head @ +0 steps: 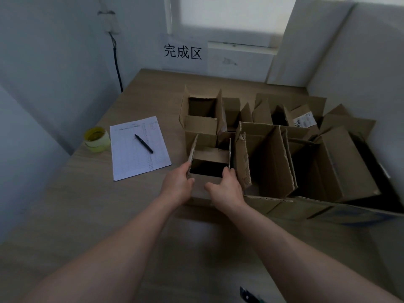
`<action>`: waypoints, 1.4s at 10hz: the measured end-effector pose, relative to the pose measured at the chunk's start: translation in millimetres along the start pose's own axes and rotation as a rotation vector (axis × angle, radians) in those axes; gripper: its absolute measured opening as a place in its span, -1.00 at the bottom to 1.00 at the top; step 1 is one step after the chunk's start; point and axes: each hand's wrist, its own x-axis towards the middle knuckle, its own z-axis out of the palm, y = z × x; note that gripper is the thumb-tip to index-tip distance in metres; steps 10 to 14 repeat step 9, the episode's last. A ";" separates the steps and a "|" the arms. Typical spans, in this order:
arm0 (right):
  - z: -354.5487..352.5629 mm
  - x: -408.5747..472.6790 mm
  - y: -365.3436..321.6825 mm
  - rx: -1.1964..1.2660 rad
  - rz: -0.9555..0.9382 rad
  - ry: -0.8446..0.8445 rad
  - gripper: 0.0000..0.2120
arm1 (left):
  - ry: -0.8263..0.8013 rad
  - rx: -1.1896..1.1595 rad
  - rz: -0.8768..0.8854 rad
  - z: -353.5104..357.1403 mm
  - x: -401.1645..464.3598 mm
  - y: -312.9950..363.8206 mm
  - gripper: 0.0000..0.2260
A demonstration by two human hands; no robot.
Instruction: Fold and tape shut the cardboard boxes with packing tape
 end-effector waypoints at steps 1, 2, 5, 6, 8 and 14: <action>-1.1 1.8 1.9 -0.001 -0.007 -0.016 -0.19 | -0.004 0.003 0.003 1.5 0.4 -0.9 -0.46; -1.0 2.4 3.3 -0.002 -0.015 -0.018 -0.17 | -0.011 0.014 0.006 2.1 -0.3 -1.1 -0.45; -3.3 -1.8 3.8 -0.012 -0.038 -0.057 -0.16 | -0.005 0.016 -0.006 0.5 -11.7 -1.6 -0.46; -5.7 -5.3 4.5 -0.014 -0.031 -0.080 -0.16 | -0.018 0.024 0.012 -4.0 -16.8 -1.1 -0.46; -12.9 -23.4 0.0 -0.056 -0.075 -0.068 -0.22 | 0.010 0.111 0.087 -29.0 -28.0 1.8 -0.49; -16.1 -35.9 -5.7 -0.071 -0.101 -0.018 -0.24 | 0.041 0.140 0.143 -42.7 -35.9 5.3 -0.52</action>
